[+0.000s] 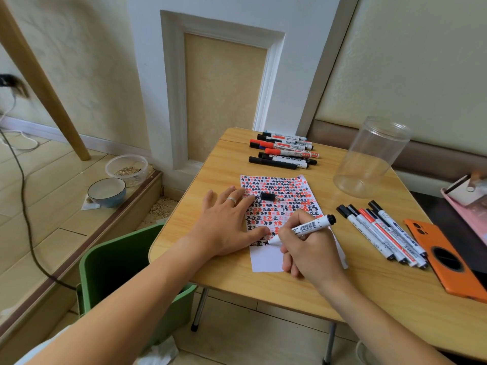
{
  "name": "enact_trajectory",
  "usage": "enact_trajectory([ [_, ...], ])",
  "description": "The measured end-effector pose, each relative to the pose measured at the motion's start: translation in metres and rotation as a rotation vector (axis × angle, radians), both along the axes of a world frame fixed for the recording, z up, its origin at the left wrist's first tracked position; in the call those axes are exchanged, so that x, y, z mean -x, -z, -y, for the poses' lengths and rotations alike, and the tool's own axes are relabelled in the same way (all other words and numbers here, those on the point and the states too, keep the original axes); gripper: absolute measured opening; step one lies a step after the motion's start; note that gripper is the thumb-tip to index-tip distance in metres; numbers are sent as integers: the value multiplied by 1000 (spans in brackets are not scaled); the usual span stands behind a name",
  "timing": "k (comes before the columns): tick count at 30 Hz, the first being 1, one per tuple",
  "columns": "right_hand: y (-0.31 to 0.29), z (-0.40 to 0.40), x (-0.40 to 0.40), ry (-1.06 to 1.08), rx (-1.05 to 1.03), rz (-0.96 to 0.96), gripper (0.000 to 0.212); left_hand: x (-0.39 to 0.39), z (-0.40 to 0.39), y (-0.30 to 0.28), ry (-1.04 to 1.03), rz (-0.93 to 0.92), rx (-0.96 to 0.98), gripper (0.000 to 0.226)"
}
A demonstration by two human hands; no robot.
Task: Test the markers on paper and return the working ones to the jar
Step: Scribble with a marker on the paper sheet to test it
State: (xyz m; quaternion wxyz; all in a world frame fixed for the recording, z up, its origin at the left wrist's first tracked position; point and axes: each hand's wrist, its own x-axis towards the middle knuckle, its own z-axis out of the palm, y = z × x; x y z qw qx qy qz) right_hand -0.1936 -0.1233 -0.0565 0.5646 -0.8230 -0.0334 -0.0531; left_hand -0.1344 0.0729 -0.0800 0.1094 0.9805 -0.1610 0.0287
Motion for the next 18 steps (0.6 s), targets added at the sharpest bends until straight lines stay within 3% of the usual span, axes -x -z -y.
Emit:
enact_trajectory([
  [18,2,0,-1,-55,-7,18,27,1,0,0,4,4,6,110],
])
